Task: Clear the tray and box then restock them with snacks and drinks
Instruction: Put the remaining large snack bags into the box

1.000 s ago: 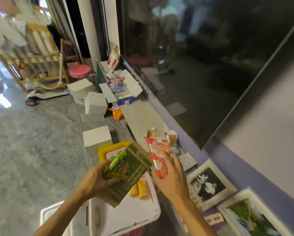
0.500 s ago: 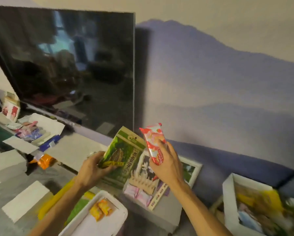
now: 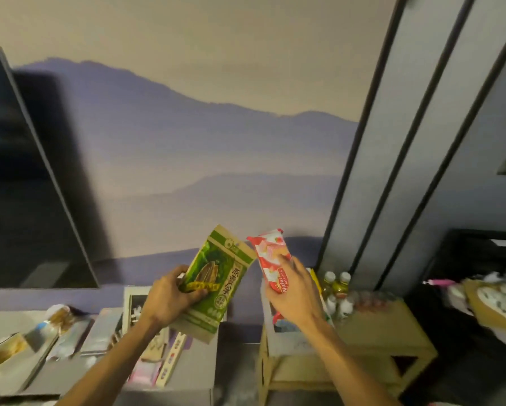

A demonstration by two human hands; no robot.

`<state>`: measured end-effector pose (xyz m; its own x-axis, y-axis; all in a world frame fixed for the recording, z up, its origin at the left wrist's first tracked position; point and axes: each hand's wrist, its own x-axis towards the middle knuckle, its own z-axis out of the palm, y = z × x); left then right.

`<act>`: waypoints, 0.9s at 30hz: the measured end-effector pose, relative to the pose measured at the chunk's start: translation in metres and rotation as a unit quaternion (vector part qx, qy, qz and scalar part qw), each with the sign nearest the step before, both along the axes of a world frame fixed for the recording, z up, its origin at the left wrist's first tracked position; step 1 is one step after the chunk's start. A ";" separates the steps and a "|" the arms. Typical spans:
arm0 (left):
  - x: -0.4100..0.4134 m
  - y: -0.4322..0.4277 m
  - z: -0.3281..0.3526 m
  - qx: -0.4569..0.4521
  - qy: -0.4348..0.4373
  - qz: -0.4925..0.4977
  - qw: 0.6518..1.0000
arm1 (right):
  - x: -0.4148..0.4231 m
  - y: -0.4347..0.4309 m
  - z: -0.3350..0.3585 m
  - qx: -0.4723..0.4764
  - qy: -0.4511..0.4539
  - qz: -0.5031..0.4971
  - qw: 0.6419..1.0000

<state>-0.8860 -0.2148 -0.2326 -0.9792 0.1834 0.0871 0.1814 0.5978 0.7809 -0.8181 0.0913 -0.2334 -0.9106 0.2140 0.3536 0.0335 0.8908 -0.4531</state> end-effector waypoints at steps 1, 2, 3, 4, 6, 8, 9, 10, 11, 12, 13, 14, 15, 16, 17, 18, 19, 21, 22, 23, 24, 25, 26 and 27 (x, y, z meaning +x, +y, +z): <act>0.002 0.022 -0.002 0.005 -0.005 -0.001 1.000 | 0.006 0.022 -0.001 0.000 -0.007 -0.006 1.000; 0.004 0.043 -0.004 0.010 -0.011 -0.001 1.000 | 0.010 0.044 -0.003 0.000 -0.008 -0.010 1.000; 0.006 0.064 -0.006 0.017 -0.014 -0.002 1.000 | 0.015 0.064 -0.004 -0.001 -0.017 -0.015 1.000; 0.007 0.083 -0.009 0.019 -0.018 -0.003 1.000 | 0.017 0.084 -0.008 -0.005 -0.022 -0.018 1.000; 0.008 0.119 -0.019 0.025 -0.029 -0.002 0.999 | 0.022 0.121 -0.016 -0.019 -0.031 -0.031 0.999; 0.006 0.148 -0.037 0.028 -0.040 -0.001 0.999 | 0.024 0.153 -0.024 -0.028 -0.043 -0.045 0.998; 0.005 0.161 -0.046 0.028 -0.049 0.006 0.998 | 0.024 0.166 -0.027 -0.024 -0.050 -0.052 0.997; 0.006 0.173 -0.052 0.025 -0.059 0.014 0.998 | 0.023 0.177 -0.032 -0.025 -0.054 -0.055 0.997; 0.005 0.187 -0.058 0.024 -0.067 0.017 0.997 | 0.021 0.187 -0.036 -0.027 -0.064 -0.059 0.996; 0.007 0.197 -0.060 0.020 -0.075 0.020 0.997 | 0.019 0.192 -0.040 -0.022 -0.068 -0.062 0.995; 0.007 0.205 -0.062 0.019 -0.080 0.023 0.996 | 0.016 0.197 -0.046 -0.016 -0.073 -0.061 0.995; 0.004 0.215 -0.065 0.016 -0.083 0.029 0.996 | 0.011 0.203 -0.053 -0.010 -0.078 -0.059 0.995; -0.001 0.223 -0.069 0.013 -0.086 0.035 0.996 | 0.005 0.207 -0.061 -0.008 -0.087 -0.057 0.995; -0.008 0.229 -0.073 0.012 -0.094 0.043 0.995 | -0.003 0.210 -0.070 -0.012 -0.091 -0.057 0.994; -0.016 0.235 -0.078 0.017 -0.103 0.050 0.993 | -0.010 0.212 -0.078 -0.020 -0.094 -0.059 0.994; -0.024 0.241 -0.083 0.018 -0.110 0.059 0.992 | -0.019 0.213 -0.087 -0.021 -0.098 -0.060 0.993; -0.034 0.247 -0.090 0.019 -0.117 0.066 0.991 | -0.028 0.214 -0.096 -0.016 -0.104 -0.063 0.992; -0.056 0.258 -0.106 0.026 -0.138 0.075 0.987 | -0.048 0.215 -0.113 0.002 -0.115 -0.071 0.991; -0.067 0.263 -0.116 0.030 -0.149 0.077 0.985 | -0.057 0.217 -0.122 0.011 -0.117 -0.073 0.990; -0.079 0.269 -0.127 0.031 -0.155 0.077 0.984 | -0.068 0.218 -0.131 0.016 -0.123 -0.075 0.989; -0.089 0.274 -0.138 0.027 -0.162 0.078 0.983 | -0.078 0.220 -0.139 0.019 -0.127 -0.076 0.989; -0.099 0.279 -0.149 0.025 -0.166 0.081 0.982 | -0.089 0.222 -0.147 0.015 -0.133 -0.078 0.988; -0.108 0.285 -0.158 0.023 -0.175 0.085 0.981 | -0.099 0.222 -0.155 0.009 -0.138 -0.081 0.987; -0.115 0.290 -0.166 0.024 -0.182 0.088 0.979 | -0.108 0.223 -0.162 0.002 -0.143 -0.085 0.986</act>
